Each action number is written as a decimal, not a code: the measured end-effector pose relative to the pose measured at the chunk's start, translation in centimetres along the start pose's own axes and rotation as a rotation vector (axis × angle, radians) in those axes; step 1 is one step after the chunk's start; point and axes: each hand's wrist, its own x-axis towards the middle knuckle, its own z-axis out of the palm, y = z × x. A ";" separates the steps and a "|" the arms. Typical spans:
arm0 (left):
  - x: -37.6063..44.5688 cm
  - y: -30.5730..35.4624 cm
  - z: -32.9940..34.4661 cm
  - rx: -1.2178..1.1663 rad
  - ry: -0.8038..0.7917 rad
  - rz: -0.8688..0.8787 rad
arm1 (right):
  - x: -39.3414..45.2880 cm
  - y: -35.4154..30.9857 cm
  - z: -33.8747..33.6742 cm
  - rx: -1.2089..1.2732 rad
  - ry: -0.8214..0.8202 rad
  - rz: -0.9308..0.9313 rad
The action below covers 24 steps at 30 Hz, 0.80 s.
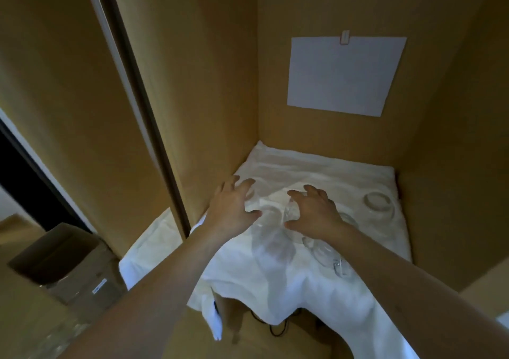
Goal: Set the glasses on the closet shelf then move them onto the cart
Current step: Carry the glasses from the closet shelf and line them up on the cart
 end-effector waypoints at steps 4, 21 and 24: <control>3.2 -1.6 0.5 0.020 -0.162 0.038 | 2.2 -0.4 0.3 0.007 -0.077 0.068; 7.4 -4.4 2.9 0.059 -0.314 0.249 | 5.7 -0.3 2.2 -0.144 -0.173 0.178; 7.8 -4.4 2.6 0.062 -0.320 0.272 | 6.1 -0.3 2.1 -0.072 -0.139 0.196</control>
